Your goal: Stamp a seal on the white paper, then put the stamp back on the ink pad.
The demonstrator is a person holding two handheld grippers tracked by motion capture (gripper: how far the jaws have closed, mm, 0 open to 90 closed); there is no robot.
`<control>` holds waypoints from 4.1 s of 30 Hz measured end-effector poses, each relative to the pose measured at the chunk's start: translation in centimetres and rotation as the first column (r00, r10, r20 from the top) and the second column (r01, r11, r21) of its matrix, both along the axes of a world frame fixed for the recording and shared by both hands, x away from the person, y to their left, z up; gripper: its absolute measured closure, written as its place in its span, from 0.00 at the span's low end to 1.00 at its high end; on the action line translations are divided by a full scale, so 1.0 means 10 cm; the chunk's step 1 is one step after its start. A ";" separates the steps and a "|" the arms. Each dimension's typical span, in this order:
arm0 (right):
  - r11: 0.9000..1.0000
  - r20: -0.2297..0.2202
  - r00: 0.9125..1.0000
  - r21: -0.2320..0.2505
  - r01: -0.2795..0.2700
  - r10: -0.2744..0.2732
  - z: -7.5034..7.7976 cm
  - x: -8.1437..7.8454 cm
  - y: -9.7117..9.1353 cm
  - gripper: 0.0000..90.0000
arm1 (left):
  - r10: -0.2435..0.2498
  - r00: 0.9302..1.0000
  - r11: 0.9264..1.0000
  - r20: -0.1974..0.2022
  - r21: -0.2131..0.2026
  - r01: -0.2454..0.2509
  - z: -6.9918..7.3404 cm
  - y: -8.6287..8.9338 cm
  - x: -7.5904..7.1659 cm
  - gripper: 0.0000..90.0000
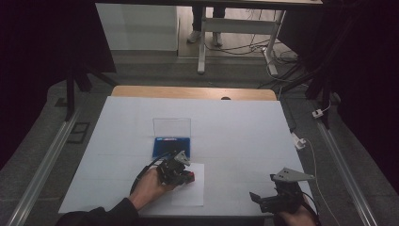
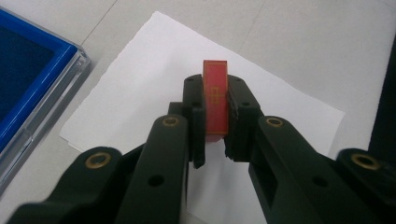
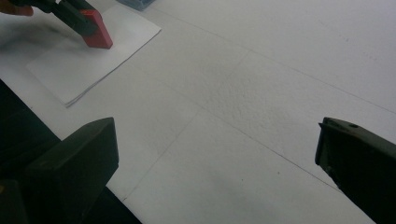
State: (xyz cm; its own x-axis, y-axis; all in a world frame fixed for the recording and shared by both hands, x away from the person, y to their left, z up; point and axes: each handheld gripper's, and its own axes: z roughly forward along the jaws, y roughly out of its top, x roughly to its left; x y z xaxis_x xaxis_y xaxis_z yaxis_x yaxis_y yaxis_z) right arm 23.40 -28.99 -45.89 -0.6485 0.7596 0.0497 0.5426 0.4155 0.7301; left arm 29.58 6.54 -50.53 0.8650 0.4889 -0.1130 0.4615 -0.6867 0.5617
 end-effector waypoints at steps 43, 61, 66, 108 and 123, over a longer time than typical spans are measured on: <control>1.000 0.005 1.000 -0.005 -0.010 0.010 0.00 0.00 0.00 0.00 | -0.014 1.000 1.000 -0.003 0.028 0.014 0.03 -0.02 0.02 0.89; 1.000 0.006 1.000 -0.004 -0.011 0.011 0.00 0.00 0.00 0.00 | -0.010 1.000 1.000 0.007 -0.015 0.011 0.14 0.04 0.02 0.89; 1.000 0.005 1.000 -0.003 -0.011 0.011 0.00 0.00 0.00 0.00 | -0.013 1.000 1.000 0.011 -0.026 0.013 0.18 0.08 0.02 0.89; 1.000 0.003 1.000 -0.003 -0.013 0.013 0.00 0.00 0.00 0.00 | 0.092 0.995 0.989 0.035 -0.121 -0.088 0.48 0.55 0.09 0.89; 1.000 0.002 1.000 -0.003 -0.012 0.012 0.00 0.00 0.00 0.00 | 0.158 0.987 0.980 0.042 -0.130 -0.151 0.50 0.68 0.25 0.89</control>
